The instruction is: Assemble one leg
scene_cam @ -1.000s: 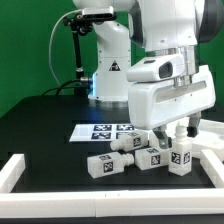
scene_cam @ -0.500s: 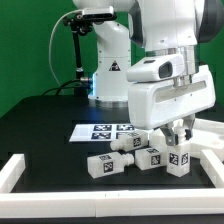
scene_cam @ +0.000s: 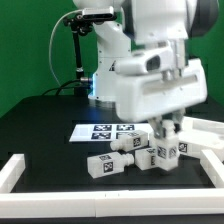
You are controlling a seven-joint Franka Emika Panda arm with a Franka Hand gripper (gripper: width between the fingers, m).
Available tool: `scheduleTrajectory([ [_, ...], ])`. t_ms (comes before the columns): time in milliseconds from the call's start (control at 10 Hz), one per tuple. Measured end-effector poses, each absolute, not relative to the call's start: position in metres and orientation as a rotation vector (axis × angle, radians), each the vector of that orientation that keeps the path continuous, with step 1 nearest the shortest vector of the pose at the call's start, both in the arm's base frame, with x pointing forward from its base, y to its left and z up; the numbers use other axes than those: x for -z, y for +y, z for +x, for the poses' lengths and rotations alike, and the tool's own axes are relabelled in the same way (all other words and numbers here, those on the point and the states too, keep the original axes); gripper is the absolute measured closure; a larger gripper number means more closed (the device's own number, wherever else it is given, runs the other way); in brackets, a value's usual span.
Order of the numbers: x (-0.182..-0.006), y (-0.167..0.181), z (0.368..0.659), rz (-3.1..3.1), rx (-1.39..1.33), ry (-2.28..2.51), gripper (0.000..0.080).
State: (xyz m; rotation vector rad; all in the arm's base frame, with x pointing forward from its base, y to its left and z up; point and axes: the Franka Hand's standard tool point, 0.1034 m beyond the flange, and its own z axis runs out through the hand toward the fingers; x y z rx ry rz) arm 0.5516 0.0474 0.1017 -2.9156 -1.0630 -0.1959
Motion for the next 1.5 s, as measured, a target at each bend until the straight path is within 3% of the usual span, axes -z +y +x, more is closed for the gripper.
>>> scheduleTrajectory([
  [100, -0.122, 0.021, 0.55, -2.906, 0.184, -1.103, 0.0525],
  [300, -0.145, -0.033, 0.548, -2.919, 0.202, -1.093, 0.0524],
  [900, -0.141, -0.042, 0.546, -2.925, 0.191, -1.073, 0.0524],
  [1100, -0.135, -0.087, 0.537, -2.862, 0.304, -1.274, 0.0524],
  [1500, -0.135, -0.087, 0.537, -2.862, 0.304, -1.274, 0.0524],
])
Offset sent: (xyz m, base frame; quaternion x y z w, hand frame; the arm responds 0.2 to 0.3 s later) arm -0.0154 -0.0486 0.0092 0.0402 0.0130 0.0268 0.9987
